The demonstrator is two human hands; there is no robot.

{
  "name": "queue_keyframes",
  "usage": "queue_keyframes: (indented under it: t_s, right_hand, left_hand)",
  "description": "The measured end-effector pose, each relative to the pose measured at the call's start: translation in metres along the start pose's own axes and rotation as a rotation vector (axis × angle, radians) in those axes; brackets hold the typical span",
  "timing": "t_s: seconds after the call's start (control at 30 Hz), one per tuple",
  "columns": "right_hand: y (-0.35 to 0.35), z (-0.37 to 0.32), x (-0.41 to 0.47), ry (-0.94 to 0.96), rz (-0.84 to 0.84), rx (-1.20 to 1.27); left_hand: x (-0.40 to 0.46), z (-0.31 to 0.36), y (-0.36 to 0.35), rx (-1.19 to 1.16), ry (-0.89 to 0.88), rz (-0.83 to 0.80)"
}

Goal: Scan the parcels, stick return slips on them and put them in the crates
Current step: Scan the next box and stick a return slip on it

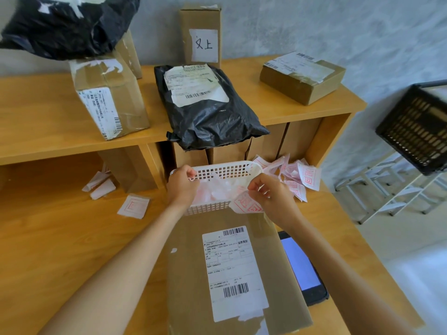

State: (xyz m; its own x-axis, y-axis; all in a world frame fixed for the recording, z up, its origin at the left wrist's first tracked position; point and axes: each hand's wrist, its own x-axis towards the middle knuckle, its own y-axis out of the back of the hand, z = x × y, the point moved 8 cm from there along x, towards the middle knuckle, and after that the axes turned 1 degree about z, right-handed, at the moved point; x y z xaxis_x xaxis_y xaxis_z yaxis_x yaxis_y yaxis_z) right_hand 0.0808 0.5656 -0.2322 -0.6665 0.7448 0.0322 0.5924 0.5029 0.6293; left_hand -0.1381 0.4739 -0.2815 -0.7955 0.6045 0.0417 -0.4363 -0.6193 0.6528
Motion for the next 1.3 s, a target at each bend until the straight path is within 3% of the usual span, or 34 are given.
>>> queue_keyframes:
  t_s: [0.17,0.3,0.4,0.57,0.7,0.9,1.1,1.3]
  right_hand:
    - [-0.015,-0.009,0.014,-0.037,-0.074,0.114]
    - [-0.029,-0.021,0.022,-0.022,-0.109,0.214]
    - [-0.044,-0.030,0.026,-0.005,-0.120,0.261]
    - [-0.062,-0.034,0.027,-0.041,-0.130,0.309]
    - [-0.068,-0.019,0.022,-0.195,-0.118,0.264]
    - [-0.103,-0.018,-0.009,-0.386,-0.472,0.270]
    - [-0.116,-0.021,-0.017,-0.359,-0.456,0.146]
    - [-0.115,-0.017,-0.015,-0.260,-0.433,-0.198]
  left_hand:
    - [-0.025,0.026,0.010,-0.140,-0.060,-0.116]
    - [-0.061,0.017,0.005,-0.387,0.131,-0.429]
    - [-0.077,0.009,0.005,-0.418,0.196,-0.513]
    - [-0.083,-0.007,0.020,-0.489,0.268,-0.419]
    - [-0.083,-0.028,0.040,-0.559,0.311,-0.274]
    - [-0.100,-0.054,0.050,-0.624,0.386,-0.164]
    - [-0.114,-0.073,0.058,-0.575,0.444,-0.127]
    - [-0.115,-0.072,0.060,-0.360,0.361,-0.157]
